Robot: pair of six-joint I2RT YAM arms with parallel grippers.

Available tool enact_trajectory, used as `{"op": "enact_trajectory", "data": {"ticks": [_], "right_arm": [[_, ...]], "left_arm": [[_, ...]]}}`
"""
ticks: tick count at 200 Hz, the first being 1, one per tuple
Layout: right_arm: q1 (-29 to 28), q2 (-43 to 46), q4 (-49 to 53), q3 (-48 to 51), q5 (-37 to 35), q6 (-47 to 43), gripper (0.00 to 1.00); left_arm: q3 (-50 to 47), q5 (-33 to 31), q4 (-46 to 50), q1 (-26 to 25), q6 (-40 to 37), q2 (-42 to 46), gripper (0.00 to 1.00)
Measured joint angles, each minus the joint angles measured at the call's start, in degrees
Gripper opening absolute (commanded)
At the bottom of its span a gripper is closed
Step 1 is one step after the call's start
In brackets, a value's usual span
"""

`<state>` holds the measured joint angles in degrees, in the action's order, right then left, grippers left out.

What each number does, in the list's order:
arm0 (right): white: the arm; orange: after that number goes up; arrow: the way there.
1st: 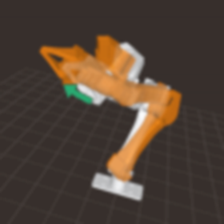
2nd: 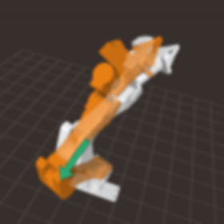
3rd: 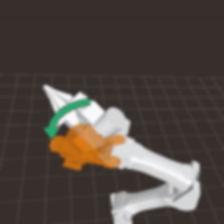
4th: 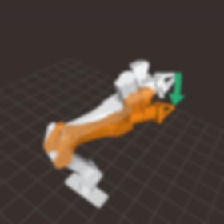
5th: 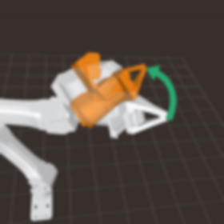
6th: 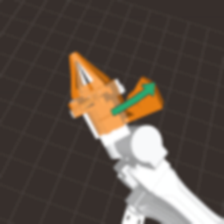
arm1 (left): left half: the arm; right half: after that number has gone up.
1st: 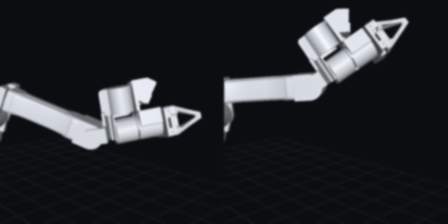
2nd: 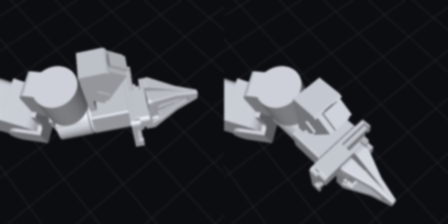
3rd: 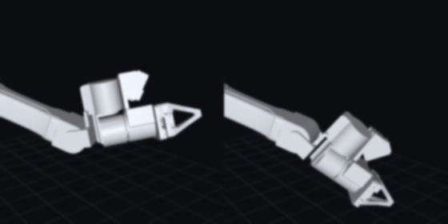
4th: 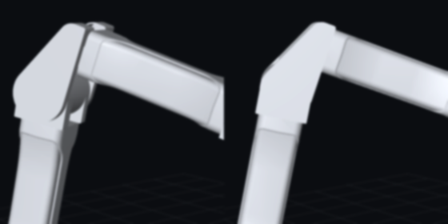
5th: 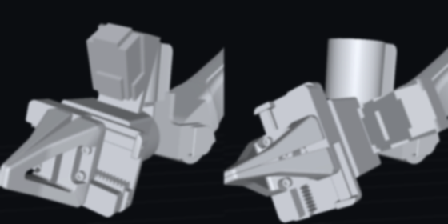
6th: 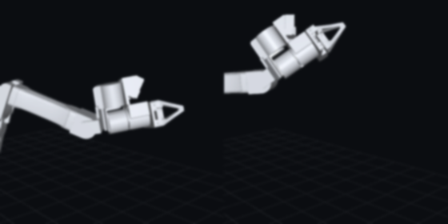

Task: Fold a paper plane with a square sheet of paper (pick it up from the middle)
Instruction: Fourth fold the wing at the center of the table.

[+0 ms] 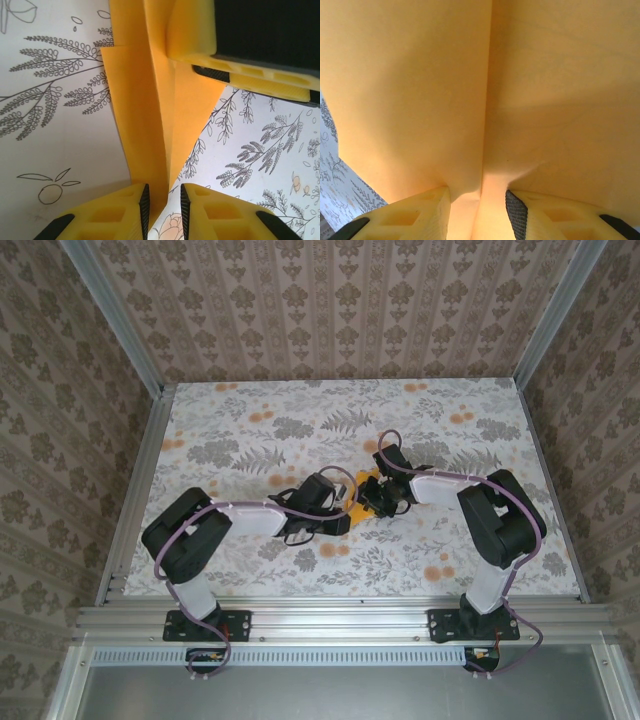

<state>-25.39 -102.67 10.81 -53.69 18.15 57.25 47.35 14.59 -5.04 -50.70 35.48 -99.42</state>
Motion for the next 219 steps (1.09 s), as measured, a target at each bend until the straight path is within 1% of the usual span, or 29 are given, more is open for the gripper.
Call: {"op": "enact_trajectory", "data": {"ticks": [26, 84, 107, 140, 167, 181, 205, 212, 219], "right_arm": [[0.0, -0.09, 0.22, -0.22, 0.0, 0.04, 0.41], [0.0, -0.2, 0.2, -0.22, 0.0, 0.68, 0.42], [0.0, -0.26, 0.17, -0.26, 0.02, 1.27, 0.43], [0.0, -0.37, 0.2, -0.26, 0.02, 1.51, 0.43], [0.0, -0.44, 0.2, -0.26, 0.02, 1.53, 0.43], [0.0, -0.46, 0.22, -0.26, 0.02, 1.53, 0.43], [0.0, -0.46, 0.22, -0.26, 0.02, 1.51, 0.43], [0.0, -0.46, 0.22, -0.26, 0.02, 1.53, 0.43], [0.0, -0.46, 0.24, -0.26, 0.02, 1.53, 0.43]], "left_arm": [[1.09, -2.38, 1.92, -1.16, -1.2, 0.0, 0.23], [2.64, -7.65, 5.53, -2.97, -3.02, -0.02, 0.23], [2.69, -8.87, 6.34, -3.19, -3.21, -0.09, 0.19], [2.69, -9.53, 6.36, -3.23, -3.43, -0.09, 0.11], [2.69, -9.55, 6.38, -3.28, -3.43, -0.09, 0.08], [2.69, -9.51, 6.38, -3.28, -3.45, -0.09, 0.05], [2.69, -9.44, 6.38, -3.28, -3.41, -0.11, 0.04], [2.69, -9.29, 6.38, -3.28, -3.41, -0.11, 0.05], [2.69, -9.16, 6.38, -3.26, -3.39, -0.11, 0.09]]}}
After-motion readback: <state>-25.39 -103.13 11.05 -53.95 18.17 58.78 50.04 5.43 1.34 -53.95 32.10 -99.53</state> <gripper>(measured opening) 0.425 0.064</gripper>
